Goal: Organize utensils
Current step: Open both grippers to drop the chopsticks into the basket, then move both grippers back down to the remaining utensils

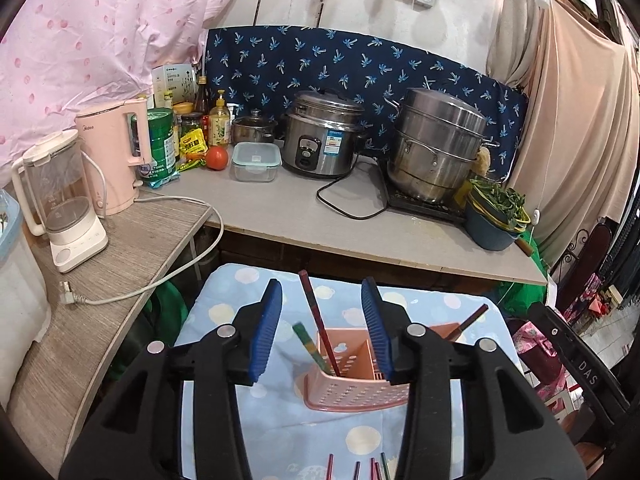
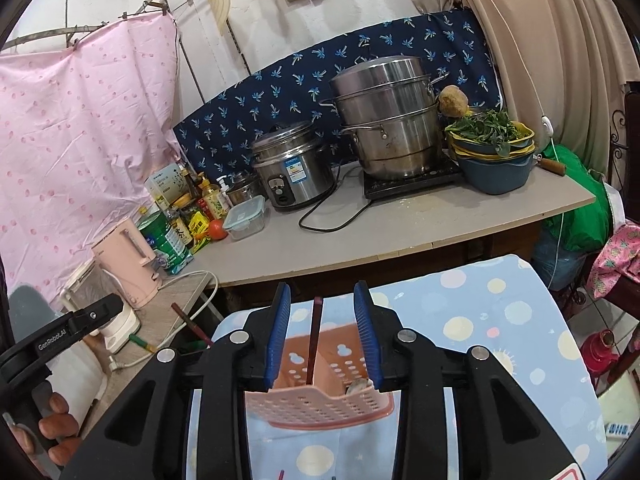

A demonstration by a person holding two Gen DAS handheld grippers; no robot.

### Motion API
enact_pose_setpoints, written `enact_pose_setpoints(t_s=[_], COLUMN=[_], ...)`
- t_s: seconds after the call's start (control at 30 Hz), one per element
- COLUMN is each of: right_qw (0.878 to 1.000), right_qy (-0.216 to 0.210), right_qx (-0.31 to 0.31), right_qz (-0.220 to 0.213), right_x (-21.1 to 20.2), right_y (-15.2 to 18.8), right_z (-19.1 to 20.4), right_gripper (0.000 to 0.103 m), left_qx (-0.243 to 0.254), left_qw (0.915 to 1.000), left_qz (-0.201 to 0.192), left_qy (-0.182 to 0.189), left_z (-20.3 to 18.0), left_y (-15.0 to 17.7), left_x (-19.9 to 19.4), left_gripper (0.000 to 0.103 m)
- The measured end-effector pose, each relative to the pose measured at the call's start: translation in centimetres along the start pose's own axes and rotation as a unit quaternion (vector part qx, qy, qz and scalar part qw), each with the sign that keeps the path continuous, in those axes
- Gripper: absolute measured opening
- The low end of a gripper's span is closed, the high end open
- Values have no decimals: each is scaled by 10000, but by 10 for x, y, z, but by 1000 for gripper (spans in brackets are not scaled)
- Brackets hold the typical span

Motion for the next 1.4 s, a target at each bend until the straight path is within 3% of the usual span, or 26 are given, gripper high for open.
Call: enact_pose_setpoints(t_s=[0.5, 1.0, 1.4], right_qw=[9987, 9894, 9771], right_qy=[122, 347, 265], right_qx=[-388, -779, -735], right_qz=[305, 1173, 1978], right_x=[-60, -103, -108], right_y=[66, 184, 265], right_z=[8, 7, 3], right_gripper=[32, 32, 30], left_qx=[262, 622, 503], left_qw=[9993, 9910, 9813], left_qz=[248, 1154, 1825], left_qy=[-98, -280, -350], left_z=[4, 20, 44], left_y=[65, 188, 258], left_x=[-45, -64, -70], left_gripper=[39, 39, 39])
Point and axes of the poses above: each gripper's, at about its wrist camera, not at the fingertips, and x roughly the way its jaws point, z to its left, y to its underside, the point moved 3 cm from there along x, roughly the way its jaws point, and after that the axes turned 4 degrees about -x, right-handed, at the moved point
